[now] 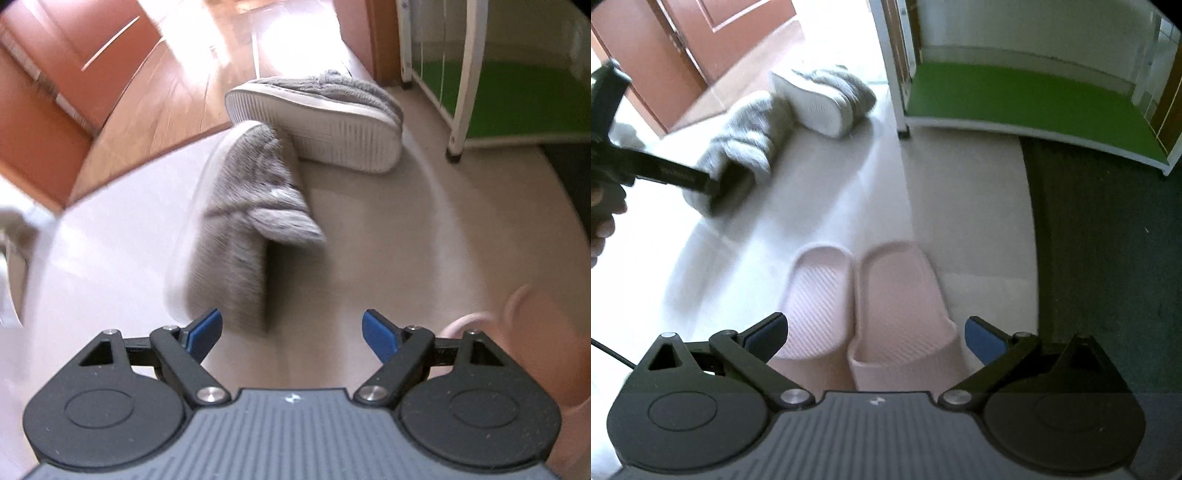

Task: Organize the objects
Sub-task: 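Move the left gripper to the grey fuzzy slipper lying on its side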

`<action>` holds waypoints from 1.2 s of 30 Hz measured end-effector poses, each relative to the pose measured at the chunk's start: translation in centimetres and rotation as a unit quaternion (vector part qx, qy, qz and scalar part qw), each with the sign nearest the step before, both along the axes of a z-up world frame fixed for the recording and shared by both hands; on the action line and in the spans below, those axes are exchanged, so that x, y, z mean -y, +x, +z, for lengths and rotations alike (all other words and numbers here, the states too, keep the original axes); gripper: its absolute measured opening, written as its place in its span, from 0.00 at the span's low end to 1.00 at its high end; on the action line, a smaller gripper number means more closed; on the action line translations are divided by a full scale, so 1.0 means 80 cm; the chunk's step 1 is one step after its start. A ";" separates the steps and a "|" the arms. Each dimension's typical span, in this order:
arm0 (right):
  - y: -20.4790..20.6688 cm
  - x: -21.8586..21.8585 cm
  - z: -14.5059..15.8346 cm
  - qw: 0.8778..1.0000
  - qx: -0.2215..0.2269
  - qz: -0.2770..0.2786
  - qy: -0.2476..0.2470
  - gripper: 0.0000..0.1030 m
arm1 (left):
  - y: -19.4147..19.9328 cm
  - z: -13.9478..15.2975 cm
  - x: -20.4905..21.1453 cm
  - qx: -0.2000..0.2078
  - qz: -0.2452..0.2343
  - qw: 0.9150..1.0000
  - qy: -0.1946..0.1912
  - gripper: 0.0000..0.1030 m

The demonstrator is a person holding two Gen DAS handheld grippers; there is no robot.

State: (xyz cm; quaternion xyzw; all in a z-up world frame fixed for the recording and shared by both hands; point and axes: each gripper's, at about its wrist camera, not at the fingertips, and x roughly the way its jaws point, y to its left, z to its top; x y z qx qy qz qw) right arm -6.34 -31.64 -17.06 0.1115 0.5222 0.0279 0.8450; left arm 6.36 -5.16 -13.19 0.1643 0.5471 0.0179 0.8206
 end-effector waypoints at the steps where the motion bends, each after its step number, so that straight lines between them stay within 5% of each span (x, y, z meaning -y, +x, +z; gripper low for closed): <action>1: 0.002 -0.004 0.003 1.000 0.005 -0.002 0.006 1.00 | 0.005 0.000 -0.005 0.000 -0.017 1.000 0.017 0.81; 9: 0.026 -0.036 0.019 0.999 0.024 -0.016 0.015 1.00 | 0.049 -0.040 -0.030 0.034 -0.069 0.994 0.080 0.81; 17: 0.032 -0.038 0.006 0.999 -0.002 -0.017 -0.036 1.00 | 0.072 -0.093 -0.024 0.081 -0.119 0.980 0.135 0.81; 22: 0.031 -0.039 -0.003 0.999 -0.019 -0.024 -0.022 1.00 | 0.088 -0.082 -0.064 0.088 -0.058 0.991 0.089 0.82; 28: 0.035 -0.051 -0.008 0.999 -0.021 -0.007 -0.032 1.00 | 0.091 -0.069 -0.105 0.098 -0.051 0.991 0.075 0.76; 31: 0.036 -0.056 -0.012 0.999 -0.026 0.001 -0.034 1.00 | 0.100 -0.071 -0.119 0.079 -0.060 0.993 0.057 0.56; 33: 0.038 -0.059 -0.015 0.999 -0.030 0.004 -0.037 1.00 | 0.105 -0.072 -0.125 0.087 -0.054 0.991 0.087 0.36; 36: 0.039 -0.060 -0.019 0.999 -0.036 0.006 -0.038 1.00 | 0.126 -0.063 -0.152 0.074 -0.040 0.995 0.045 0.43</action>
